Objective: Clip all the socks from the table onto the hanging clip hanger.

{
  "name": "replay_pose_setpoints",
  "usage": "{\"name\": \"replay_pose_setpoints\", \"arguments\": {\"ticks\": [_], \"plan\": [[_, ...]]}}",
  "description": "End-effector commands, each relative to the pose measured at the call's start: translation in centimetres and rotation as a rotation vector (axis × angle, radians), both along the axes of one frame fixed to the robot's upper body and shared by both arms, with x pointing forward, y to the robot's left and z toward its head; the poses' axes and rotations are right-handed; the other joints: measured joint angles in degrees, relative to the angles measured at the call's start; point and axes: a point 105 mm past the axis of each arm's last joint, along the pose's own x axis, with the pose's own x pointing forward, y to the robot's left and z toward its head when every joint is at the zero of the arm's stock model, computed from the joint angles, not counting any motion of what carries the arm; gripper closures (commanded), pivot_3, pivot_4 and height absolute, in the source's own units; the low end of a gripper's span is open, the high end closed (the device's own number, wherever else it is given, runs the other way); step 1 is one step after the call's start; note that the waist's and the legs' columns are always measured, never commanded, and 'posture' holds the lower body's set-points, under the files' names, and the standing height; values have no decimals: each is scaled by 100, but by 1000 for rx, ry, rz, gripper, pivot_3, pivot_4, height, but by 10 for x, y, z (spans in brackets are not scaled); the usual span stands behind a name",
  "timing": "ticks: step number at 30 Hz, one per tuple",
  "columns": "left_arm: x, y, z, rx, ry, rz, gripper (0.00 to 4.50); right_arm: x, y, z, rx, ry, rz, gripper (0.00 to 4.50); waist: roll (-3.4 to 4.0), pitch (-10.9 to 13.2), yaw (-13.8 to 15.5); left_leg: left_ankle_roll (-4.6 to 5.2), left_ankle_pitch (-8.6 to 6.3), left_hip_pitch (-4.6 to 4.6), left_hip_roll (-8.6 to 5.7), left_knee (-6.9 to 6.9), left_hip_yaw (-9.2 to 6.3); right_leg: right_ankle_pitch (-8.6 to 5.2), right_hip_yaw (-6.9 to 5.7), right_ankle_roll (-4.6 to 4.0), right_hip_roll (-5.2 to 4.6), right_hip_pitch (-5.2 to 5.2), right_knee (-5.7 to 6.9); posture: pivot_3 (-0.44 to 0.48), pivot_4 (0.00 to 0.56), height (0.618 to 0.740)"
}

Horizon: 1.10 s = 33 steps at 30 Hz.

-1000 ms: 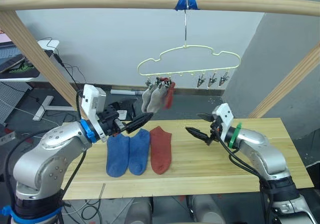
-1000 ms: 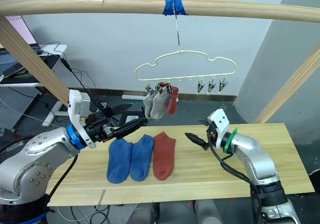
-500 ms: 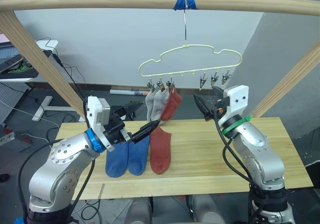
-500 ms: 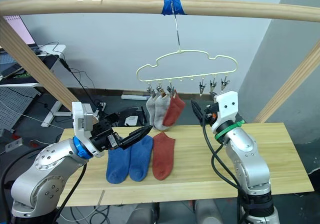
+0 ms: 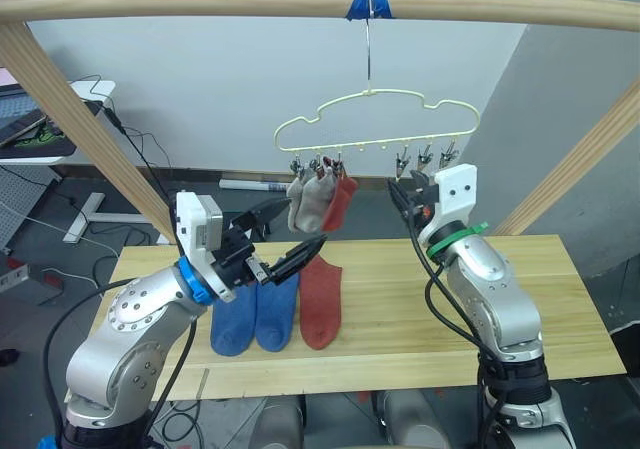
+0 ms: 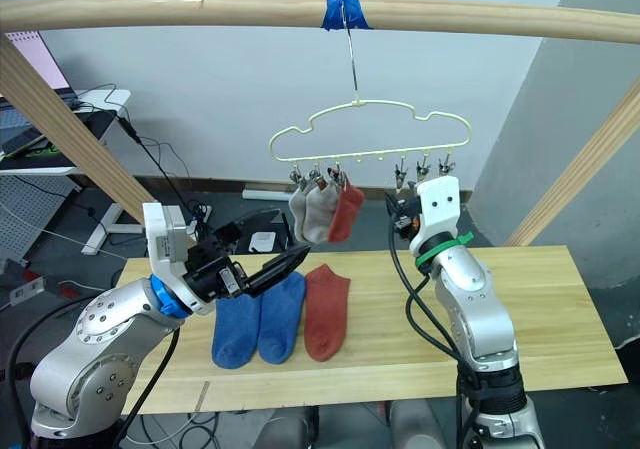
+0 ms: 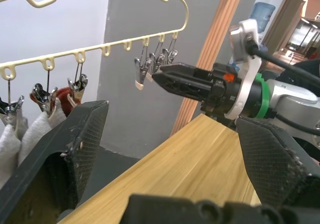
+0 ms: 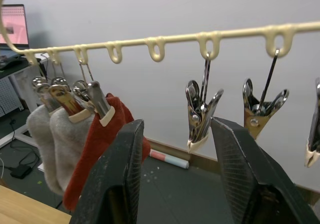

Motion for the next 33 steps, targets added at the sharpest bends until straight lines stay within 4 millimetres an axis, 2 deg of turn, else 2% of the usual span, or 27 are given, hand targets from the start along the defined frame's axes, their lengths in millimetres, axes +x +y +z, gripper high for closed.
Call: {"name": "replay_pose_setpoints", "arguments": {"ticks": [1, 12, 27, 33], "plan": [[-7, -5, 12, -21, -55, -15, 0, 2, 5, 16, 14, -64, -1, 2318, 0, 0, 0, 0, 0, 0, 0, 0, 0, 0, 0, 0, 0, 0, 0, -46, 173, 740], [-8, -6, 12, -28, -58, -18, 0, 15, 6, 22, 30, -71, -37, 2318, 0, 0, 0, 0, 0, 0, 0, 1, 0, 1, 0, -2, 1, 0, 1, -44, 178, 740], [-5, -3, 11, -18, -58, -15, 0, 15, -2, 15, 14, -43, -83, 2318, 1, 1, -1, 0, 0, 1, 1, 1, 0, 1, 0, -2, 1, 0, 2, -54, 187, 740], [-2, -2, 12, -13, -63, -17, 0, 19, -4, 19, 36, -47, -101, 2318, 1, 1, -1, 0, 0, 0, 1, 1, 0, 1, 0, -2, 2, 0, 2, -54, 187, 740]]}}
